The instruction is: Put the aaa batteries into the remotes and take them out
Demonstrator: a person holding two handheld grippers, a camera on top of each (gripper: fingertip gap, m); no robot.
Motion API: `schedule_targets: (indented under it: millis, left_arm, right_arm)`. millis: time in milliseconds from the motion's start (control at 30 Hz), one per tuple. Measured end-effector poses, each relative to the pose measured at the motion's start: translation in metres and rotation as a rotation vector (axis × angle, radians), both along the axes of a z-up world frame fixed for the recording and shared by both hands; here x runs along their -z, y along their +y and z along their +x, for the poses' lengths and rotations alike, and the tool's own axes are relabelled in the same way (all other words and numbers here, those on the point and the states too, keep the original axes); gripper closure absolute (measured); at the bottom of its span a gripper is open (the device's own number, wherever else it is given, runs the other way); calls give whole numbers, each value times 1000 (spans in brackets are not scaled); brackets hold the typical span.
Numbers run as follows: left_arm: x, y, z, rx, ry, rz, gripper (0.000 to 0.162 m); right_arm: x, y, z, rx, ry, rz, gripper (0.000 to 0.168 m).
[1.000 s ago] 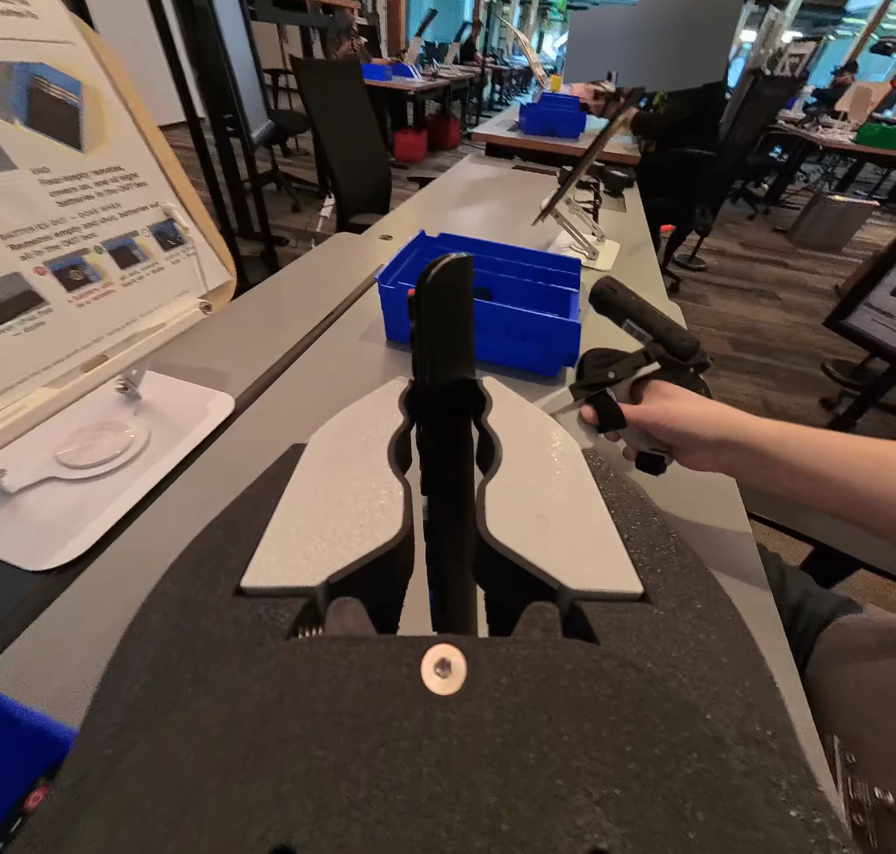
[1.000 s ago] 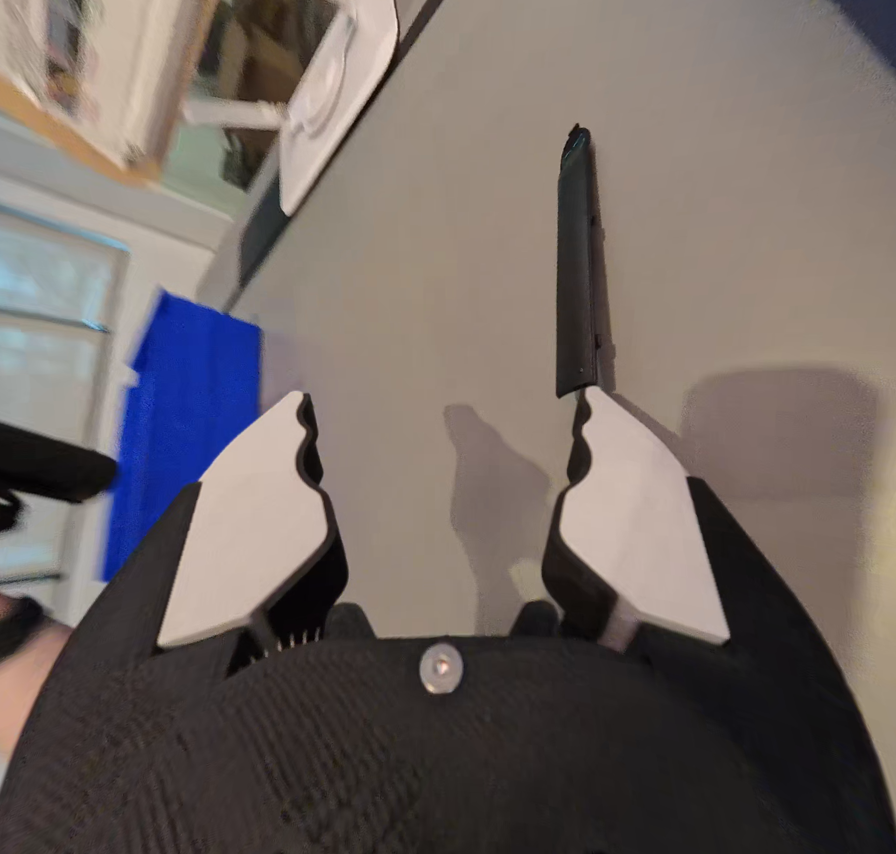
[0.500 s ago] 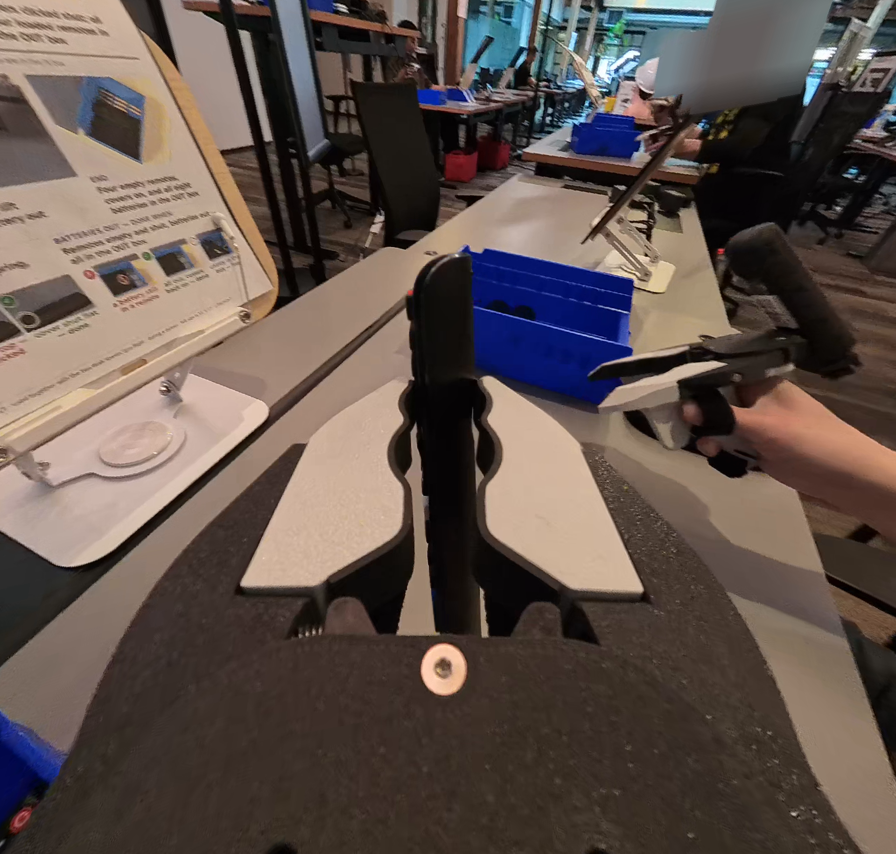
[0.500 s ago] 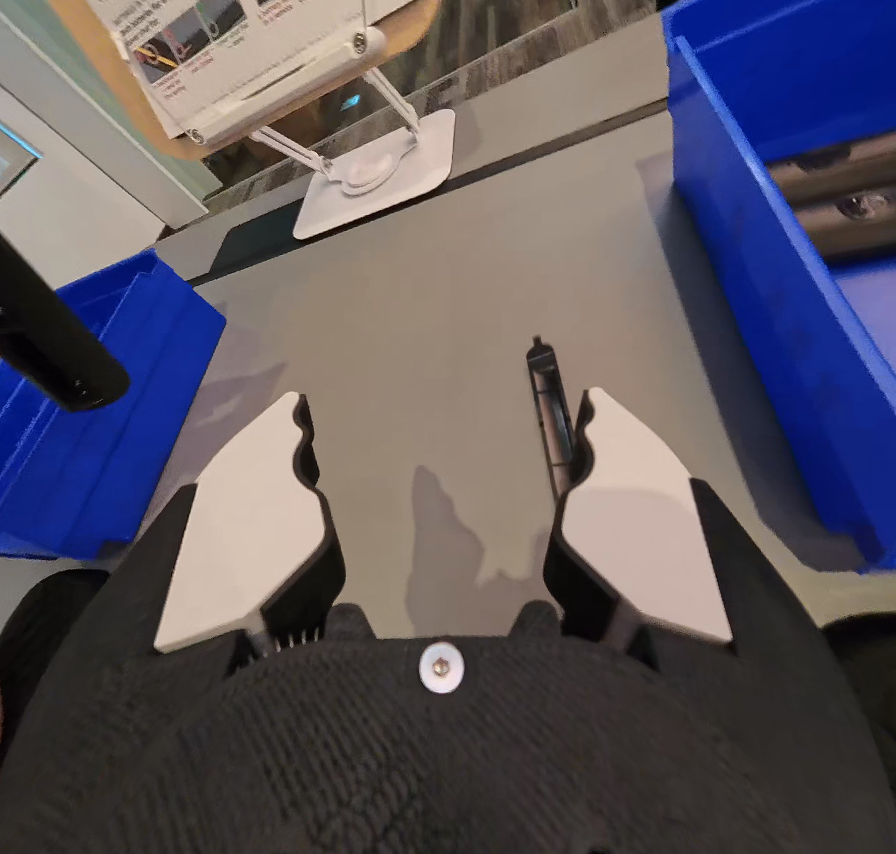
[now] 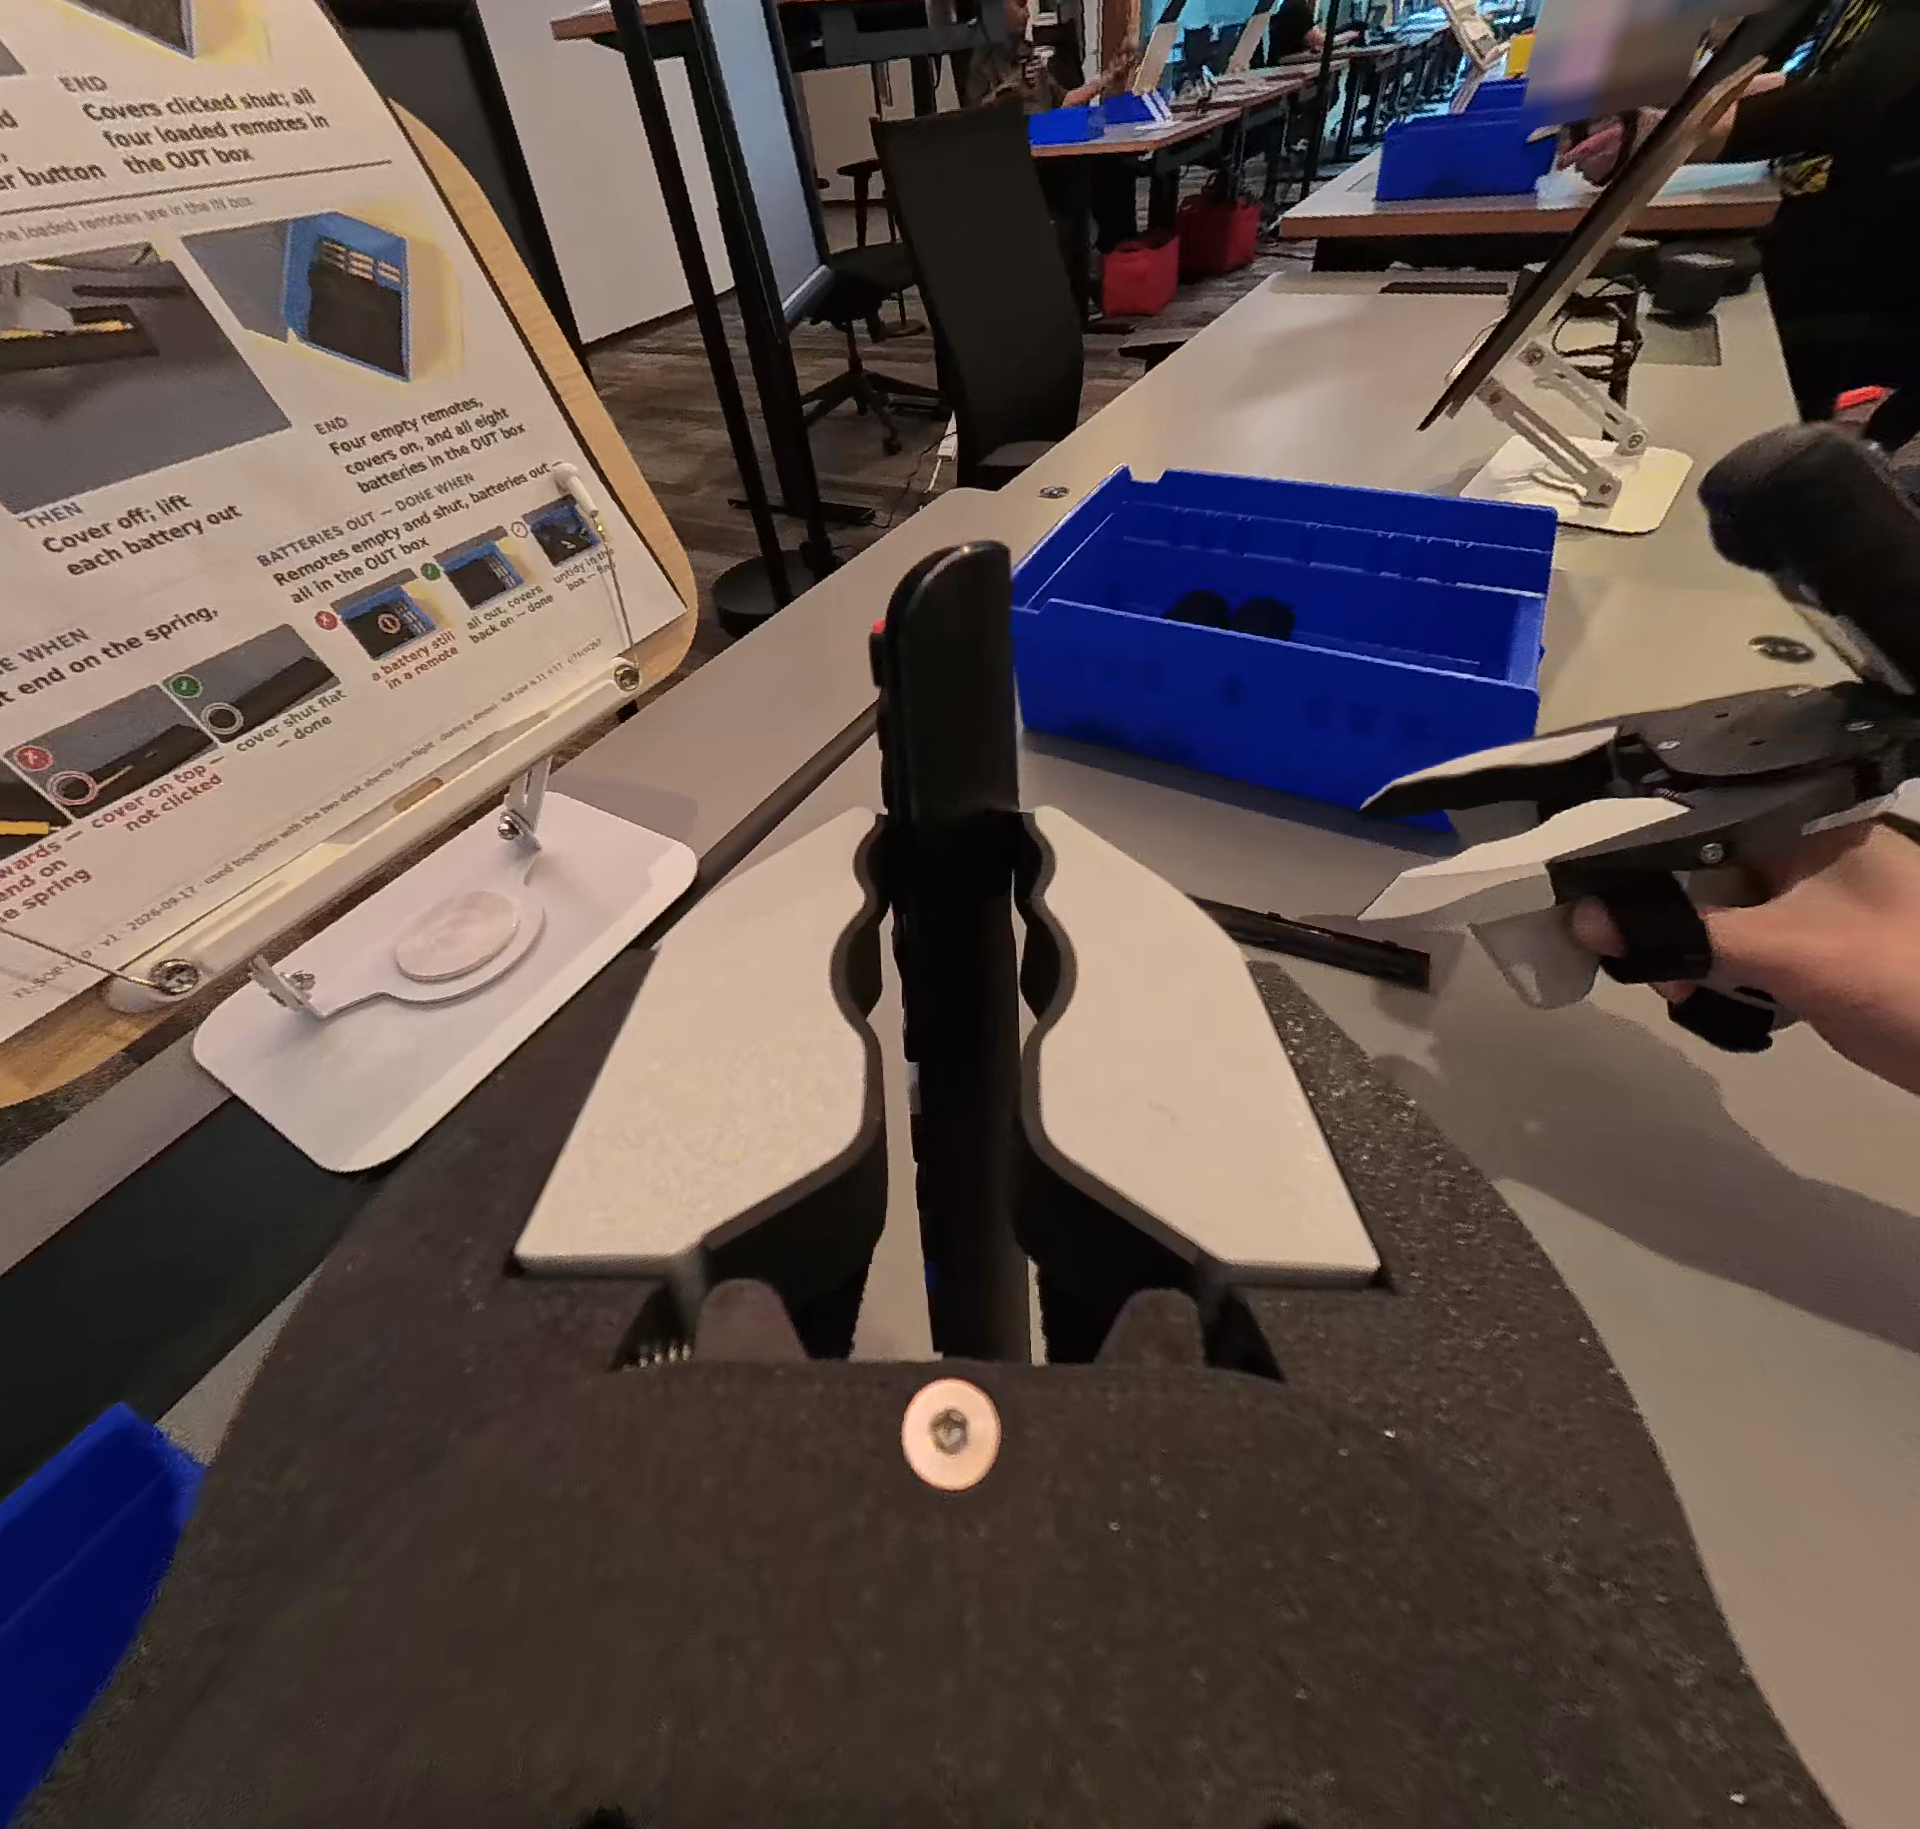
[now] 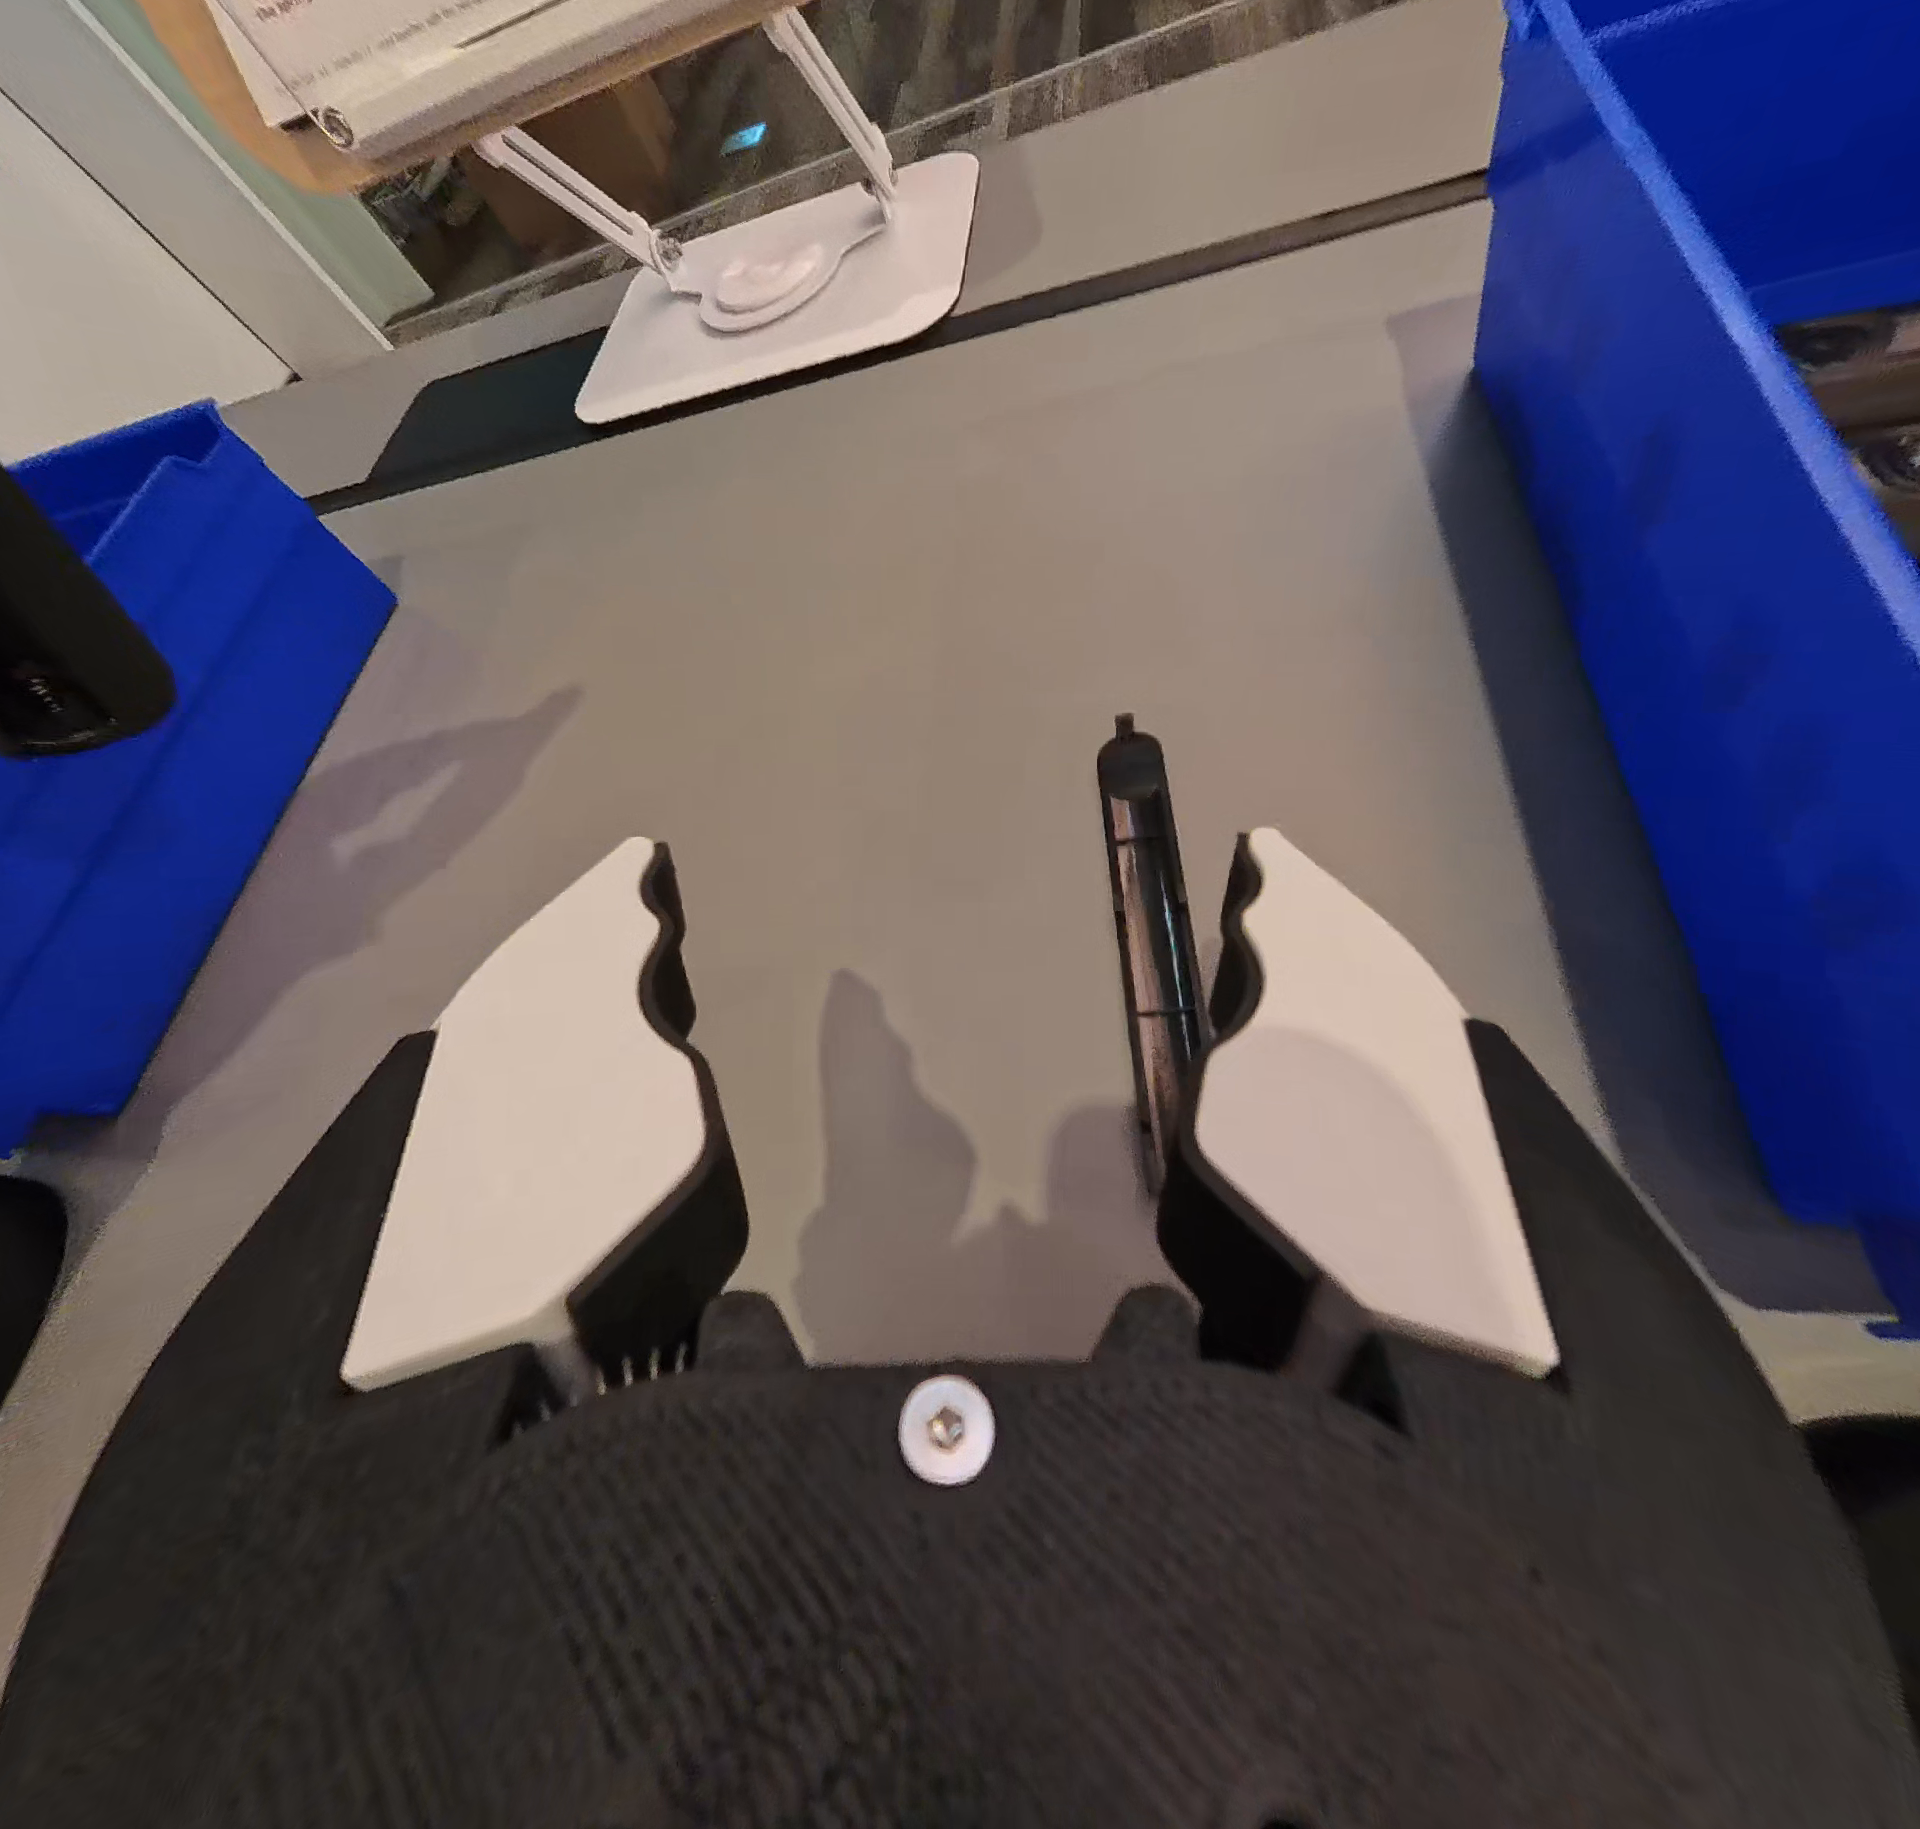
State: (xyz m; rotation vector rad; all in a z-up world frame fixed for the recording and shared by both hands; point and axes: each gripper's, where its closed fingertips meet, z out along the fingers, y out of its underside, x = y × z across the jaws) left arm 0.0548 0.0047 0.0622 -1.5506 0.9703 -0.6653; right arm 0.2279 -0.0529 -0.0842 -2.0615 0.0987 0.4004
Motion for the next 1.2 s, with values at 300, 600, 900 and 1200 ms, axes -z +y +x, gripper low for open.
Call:
schedule_targets:
  millis: [300,600,900,1200]
  left_arm:
    - [-4,-3,-2,33,-45,-35,139]
    - [-10,-1,-10,42,-83,-51,139]
    - [-8,-3,-6,53,-65,-46,140]
    - [-8,-5,-4,68,-66,-51,140]
  right_arm:
    - [42,-19,34,51,-250,-181,84]
    - [64,-29,38,-6,-368,-170,129]
    - [83,-23,36,-38,-308,-227,137]
    - [83,-20,33,-62,-314,-231,147]
